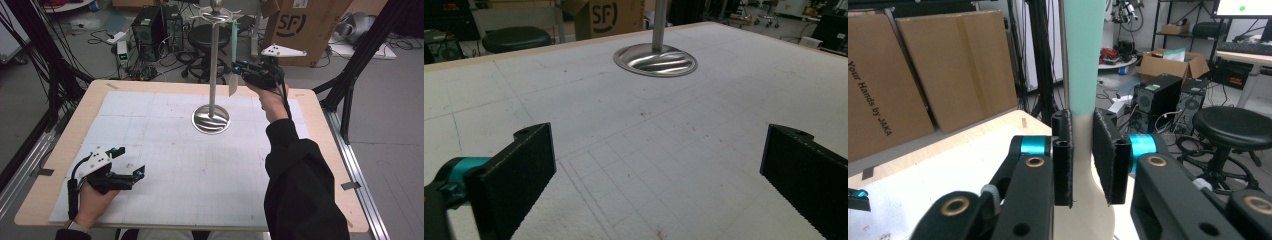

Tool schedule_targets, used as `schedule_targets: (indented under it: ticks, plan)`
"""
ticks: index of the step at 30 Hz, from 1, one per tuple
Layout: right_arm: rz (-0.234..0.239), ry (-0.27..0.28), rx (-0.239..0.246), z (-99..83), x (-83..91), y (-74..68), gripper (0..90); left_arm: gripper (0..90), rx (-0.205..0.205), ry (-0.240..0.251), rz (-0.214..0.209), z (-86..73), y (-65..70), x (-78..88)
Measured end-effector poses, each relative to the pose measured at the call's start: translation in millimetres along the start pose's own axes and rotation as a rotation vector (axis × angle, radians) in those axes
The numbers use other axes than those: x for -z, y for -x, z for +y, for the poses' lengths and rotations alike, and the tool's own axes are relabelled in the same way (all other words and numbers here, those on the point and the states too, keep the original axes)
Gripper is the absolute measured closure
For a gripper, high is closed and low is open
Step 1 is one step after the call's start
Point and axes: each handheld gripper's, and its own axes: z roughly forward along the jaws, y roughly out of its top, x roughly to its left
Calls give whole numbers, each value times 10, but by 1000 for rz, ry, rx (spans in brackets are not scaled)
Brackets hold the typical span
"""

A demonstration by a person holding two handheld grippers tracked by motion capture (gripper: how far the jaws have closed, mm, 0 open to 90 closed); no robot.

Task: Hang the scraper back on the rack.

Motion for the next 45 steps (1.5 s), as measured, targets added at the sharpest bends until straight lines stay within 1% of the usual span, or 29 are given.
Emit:
schedule_targets:
  ticks: [4, 6, 7, 8, 9, 10, 12, 13, 14, 16, 18, 19, 20, 21, 22, 24, 26, 28, 31, 33, 35, 37, 40, 45]
  plan:
    - [-11, 5, 9, -24, 47, -11, 703, 19, 2, 6, -2, 2, 2, 2]
    - [-16, 2, 0, -40, 85, -13, 649, 19, 1, 8, -2, 5, 0, 0]
    - [-18, 11, -10, -66, 130, -13, 571, 19, 1, 9, -2, 6, 2, -2]
    - [-18, 11, -10, -66, 130, -13, 571, 19, 3, 10, -2, 6, 5, -5]
    - [-16, 13, -19, -83, 150, -14, 541, 19, 2, 10, -2, 7, 7, -9]
    - [-9, 15, -30, -108, 175, -16, 518, 19, 0, 9, -2, 9, 9, -11]
    - [28, 17, -64, -171, 210, -7, 459, 19, 0, 9, -4, 11, 11, -16]
    - [71, 0, -84, -229, 228, 7, 420, 19, 0, 7, -4, 10, 12, -19]
    - [84, -24, -83, -275, 241, 7, 380, 19, 0, 3, -3, 9, 12, -21]
    - [86, -49, -72, -376, 287, -6, 341, 19, 2, 3, -2, 9, 11, -21]
    - [92, -44, -83, -472, 340, -11, 276, 19, -2, 5, 1, 12, 8, -15]
    - [91, -48, -88, -513, 366, -16, 264, 19, -1, 5, 1, 13, 10, -14]
    - [94, -47, -88, -554, 397, -24, 263, 19, -1, 5, 2, 12, 11, -14]
    - [97, -44, -82, -595, 429, -37, 242, 19, -2, 5, 2, 12, 10, -15]
    - [99, -44, -77, -631, 459, -53, 198, 19, -3, 5, 2, 13, 11, -15]
    - [91, -42, -63, -701, 519, -97, 152, 19, -3, 4, 2, 12, 12, -14]
    - [79, -49, -23, -774, 586, -166, 135, 19, -1, 3, 1, 12, 13, -15]
    - [83, -54, -14, -829, 631, -211, 103, 19, 0, 4, 1, 11, 15, -17]
    - [60, -37, 12, -922, 703, -282, 100, 19, 0, 6, 3, 14, 15, -22]
    - [48, -36, 24, -964, 738, -319, 77, 19, -1, 6, 3, 15, 20, -25]
    - [41, -22, 10, -1020, 780, -351, 1, 19, -4, 4, 2, 15, 20, -24]
    - [23, -36, 2, -1079, 822, -373, 0, 19, -2, 3, 5, 15, 19, -25]
    - [3, -54, 29, -1200, 885, -404, 0, 19, -4, 4, 4, 15, 18, -23]
    - [-28, -78, 30, -1391, 994, -427, 0, 19, -5, 3, 3, 16, 18, -21]
